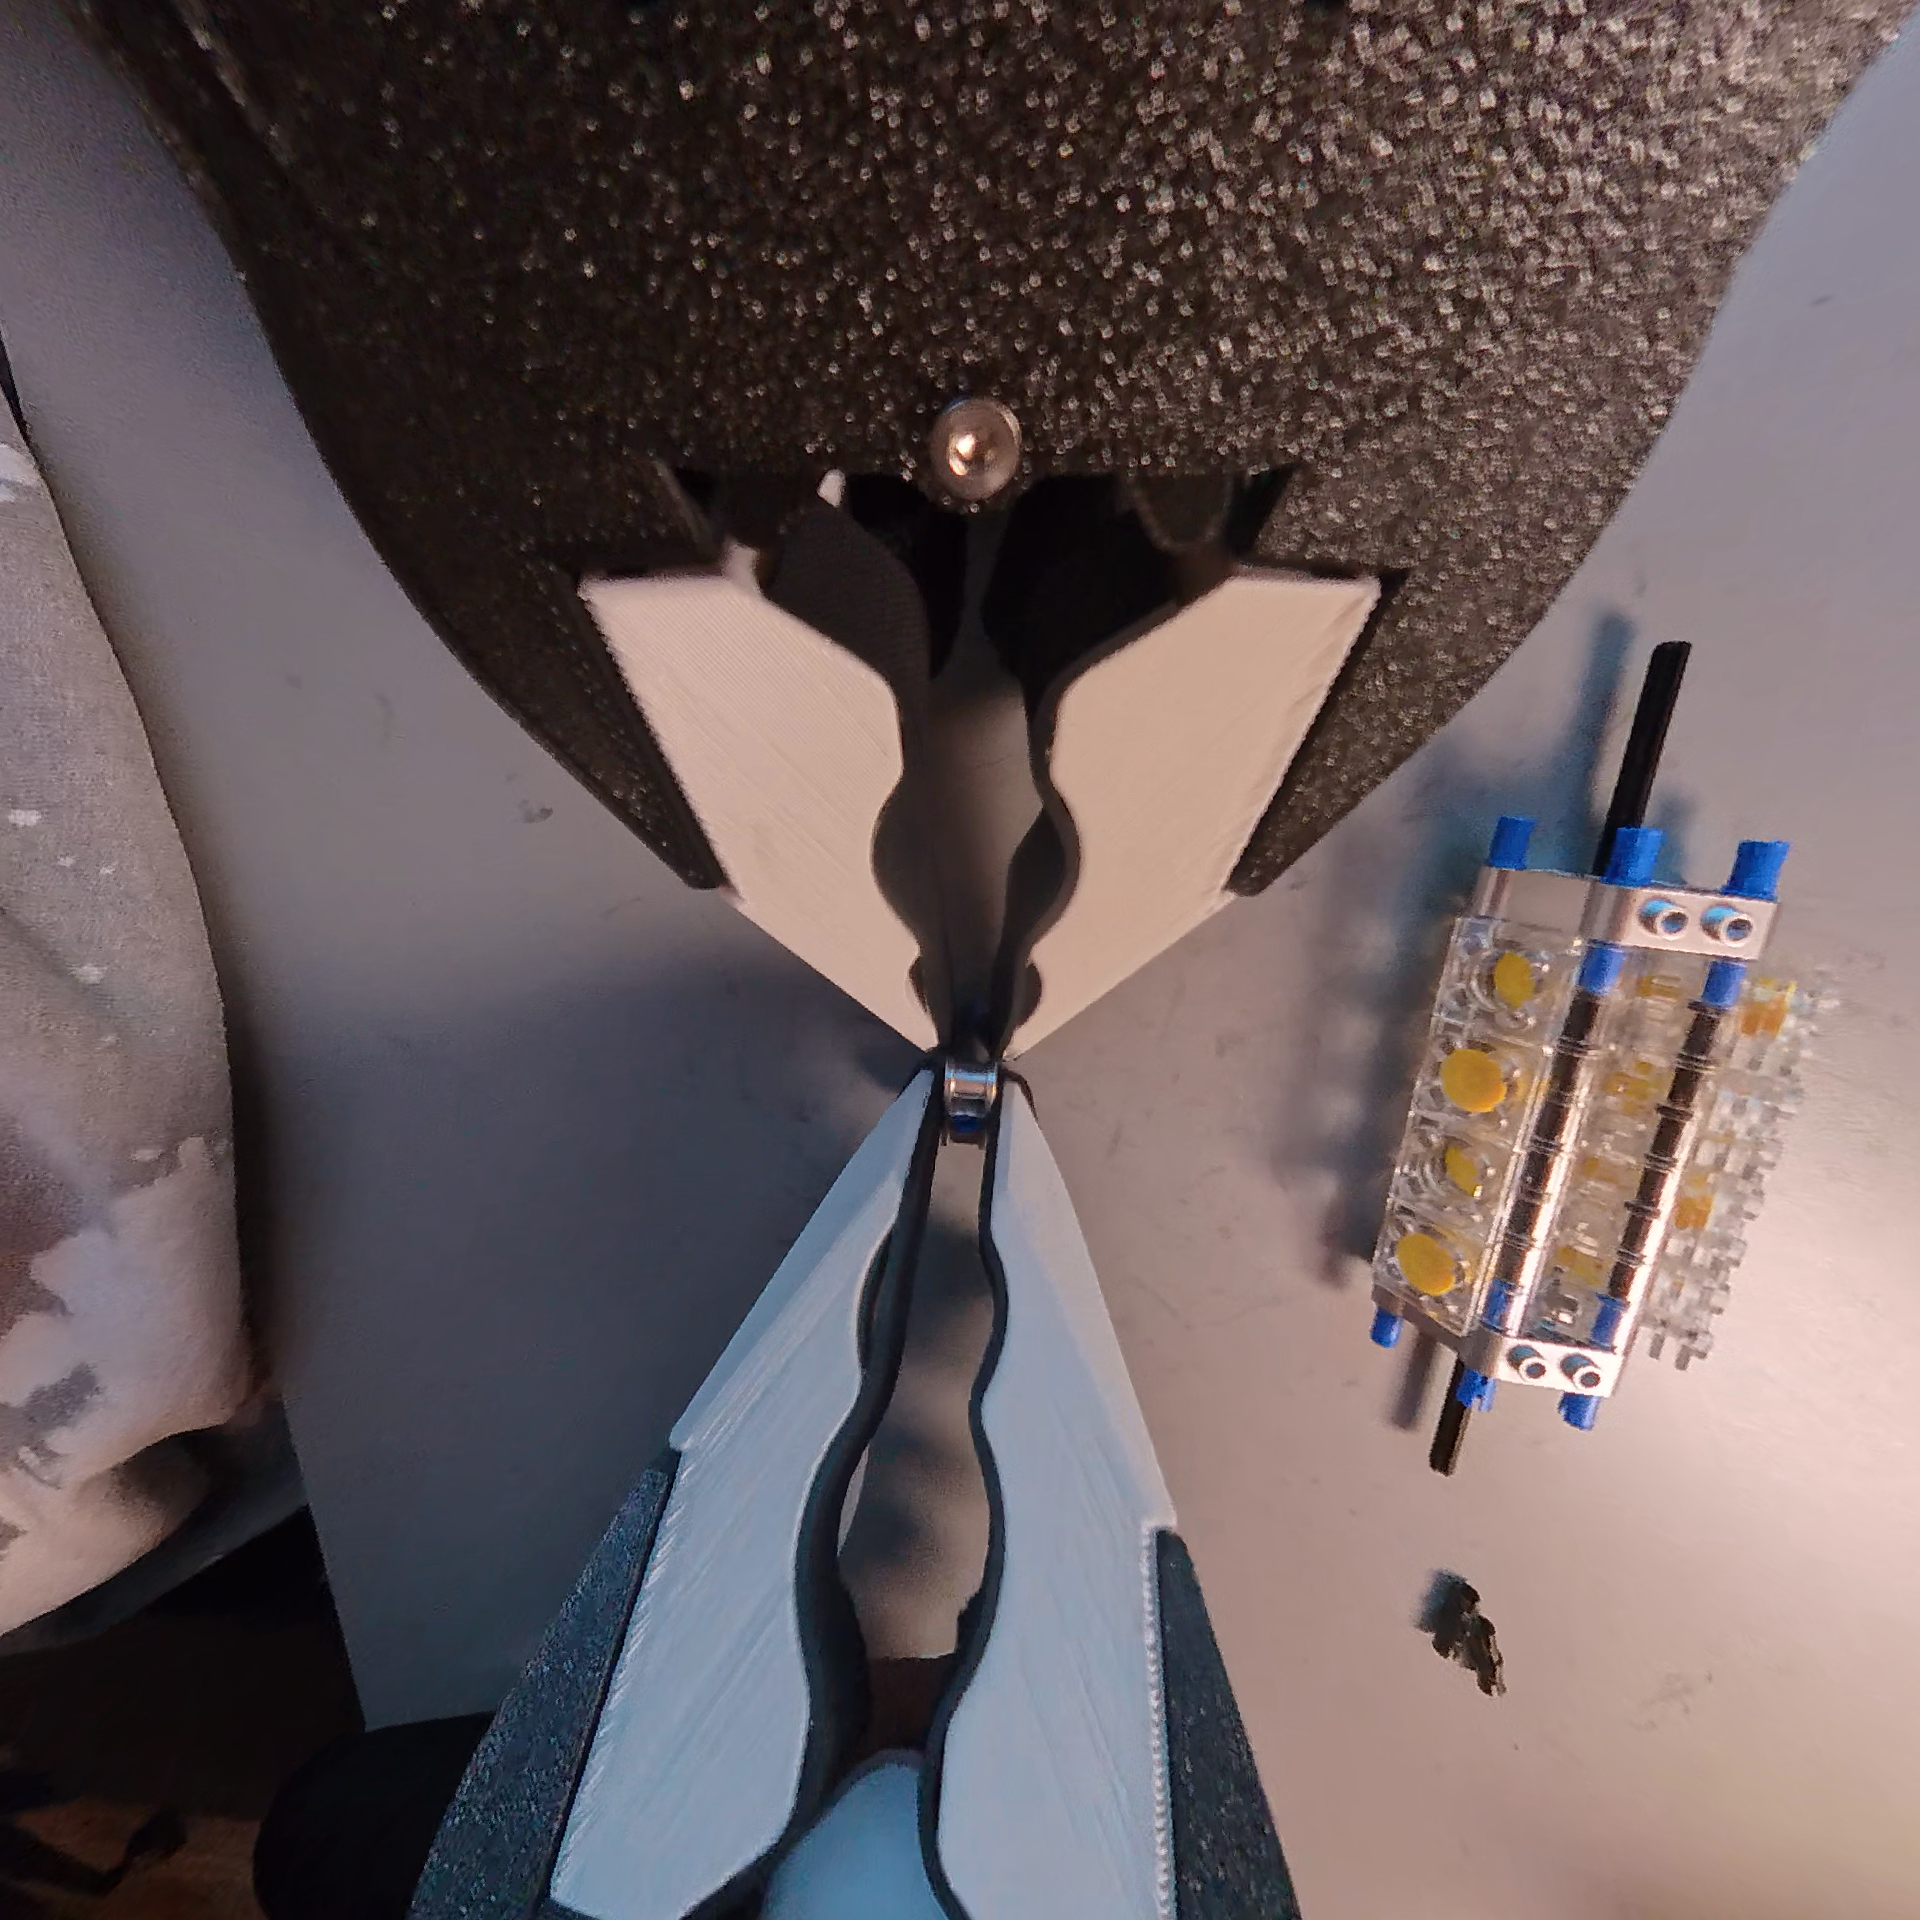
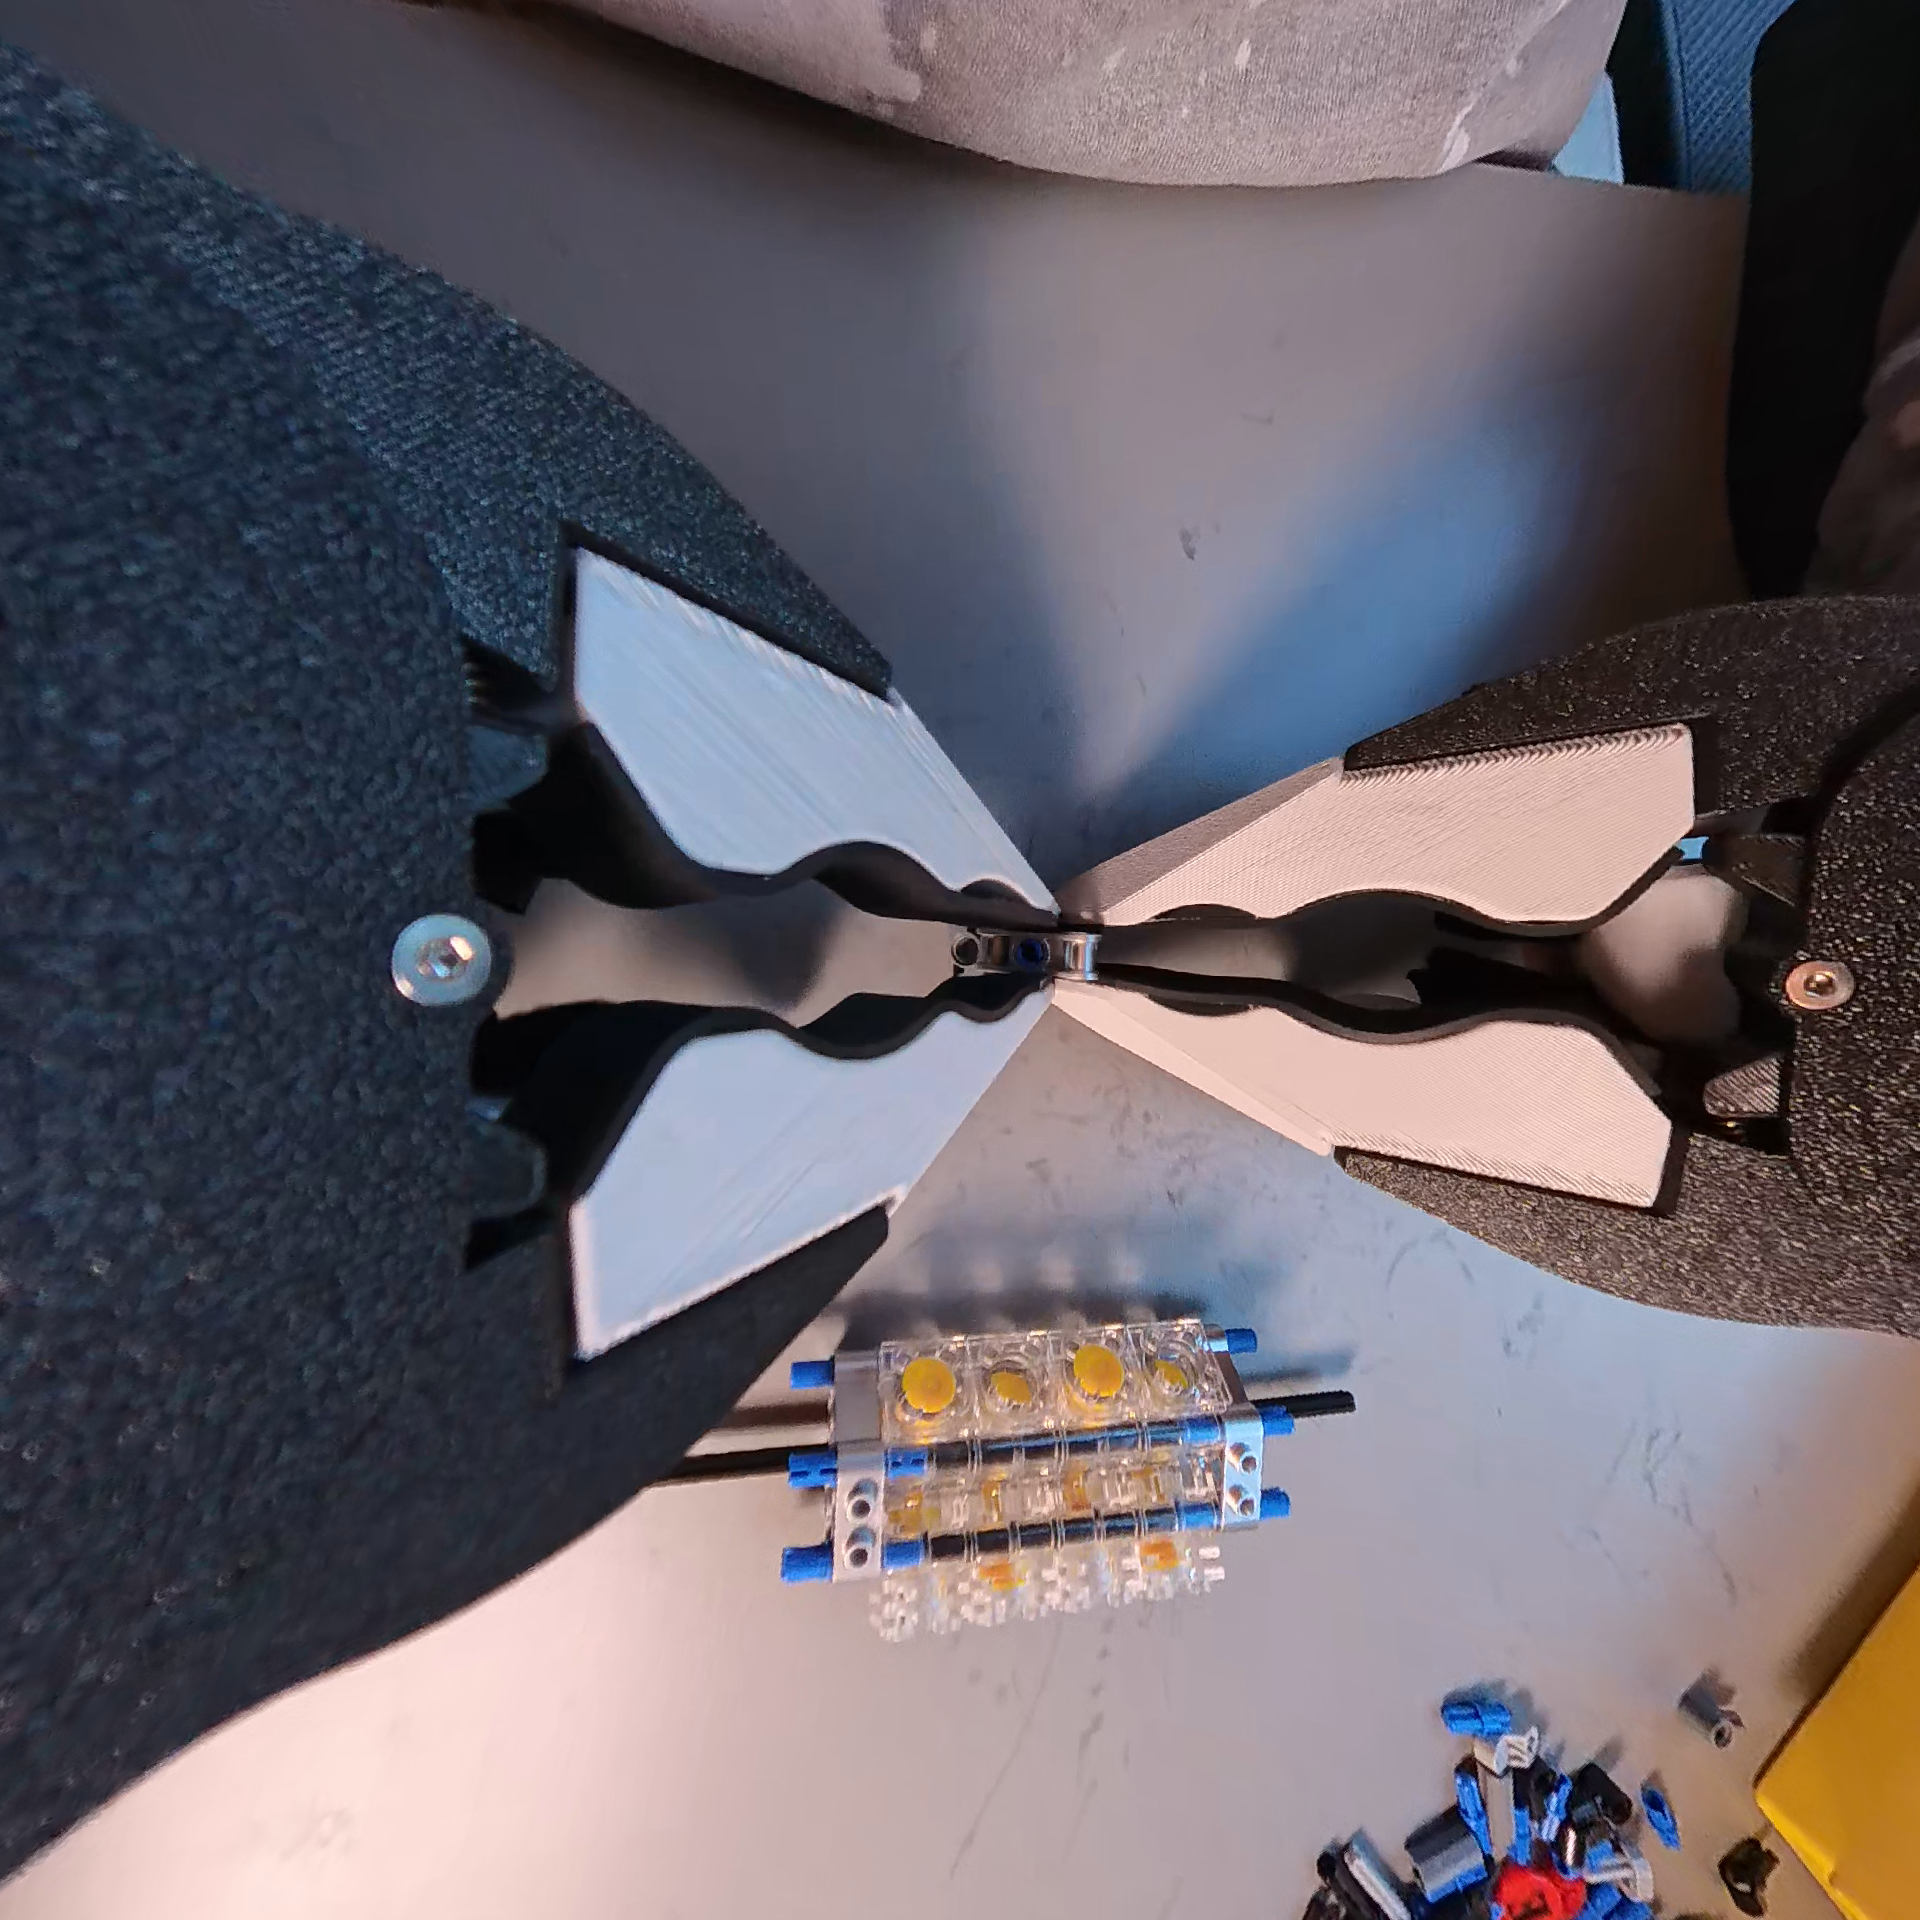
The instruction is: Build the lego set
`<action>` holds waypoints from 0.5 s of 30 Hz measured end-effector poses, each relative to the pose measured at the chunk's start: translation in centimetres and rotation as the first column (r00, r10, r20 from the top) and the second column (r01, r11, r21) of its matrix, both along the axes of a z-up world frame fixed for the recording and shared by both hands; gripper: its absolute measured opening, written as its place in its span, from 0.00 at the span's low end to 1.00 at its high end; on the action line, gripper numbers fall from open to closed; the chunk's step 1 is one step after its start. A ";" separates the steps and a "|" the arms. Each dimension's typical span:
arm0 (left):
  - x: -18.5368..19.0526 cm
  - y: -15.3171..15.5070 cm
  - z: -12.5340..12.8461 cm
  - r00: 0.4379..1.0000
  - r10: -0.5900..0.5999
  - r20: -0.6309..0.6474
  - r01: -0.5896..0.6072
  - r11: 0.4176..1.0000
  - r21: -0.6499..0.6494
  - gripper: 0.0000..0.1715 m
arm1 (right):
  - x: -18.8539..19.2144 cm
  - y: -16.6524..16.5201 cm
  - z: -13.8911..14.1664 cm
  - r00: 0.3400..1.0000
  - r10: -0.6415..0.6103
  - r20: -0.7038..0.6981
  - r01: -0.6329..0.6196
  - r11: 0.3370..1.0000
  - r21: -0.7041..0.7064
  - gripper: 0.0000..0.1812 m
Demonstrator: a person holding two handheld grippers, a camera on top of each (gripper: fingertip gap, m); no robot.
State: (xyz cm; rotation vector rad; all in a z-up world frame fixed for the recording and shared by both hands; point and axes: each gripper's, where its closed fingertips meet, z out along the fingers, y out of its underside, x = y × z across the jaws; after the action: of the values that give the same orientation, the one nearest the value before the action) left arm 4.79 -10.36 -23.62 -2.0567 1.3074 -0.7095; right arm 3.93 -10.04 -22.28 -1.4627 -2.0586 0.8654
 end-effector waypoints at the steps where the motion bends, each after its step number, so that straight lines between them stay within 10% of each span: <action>1: 0.0 0.0 0.0 1.000 -0.001 0.004 0.001 1.000 -0.007 0.02 | 0.0 0.0 0.3 1.000 0.001 -0.016 -0.001 1.000 0.000 0.03; 15: -0.1 -0.2 0.0 1.000 0.002 0.018 -0.002 0.999 -0.043 0.02 | 0.1 0.0 0.3 0.999 0.021 0.044 -0.019 0.999 -0.049 0.03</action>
State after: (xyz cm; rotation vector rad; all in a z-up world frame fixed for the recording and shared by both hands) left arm 4.66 -10.51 -23.61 -2.0802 1.2904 -0.7593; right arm 4.04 -10.01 -21.95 -1.5022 -2.1017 0.9037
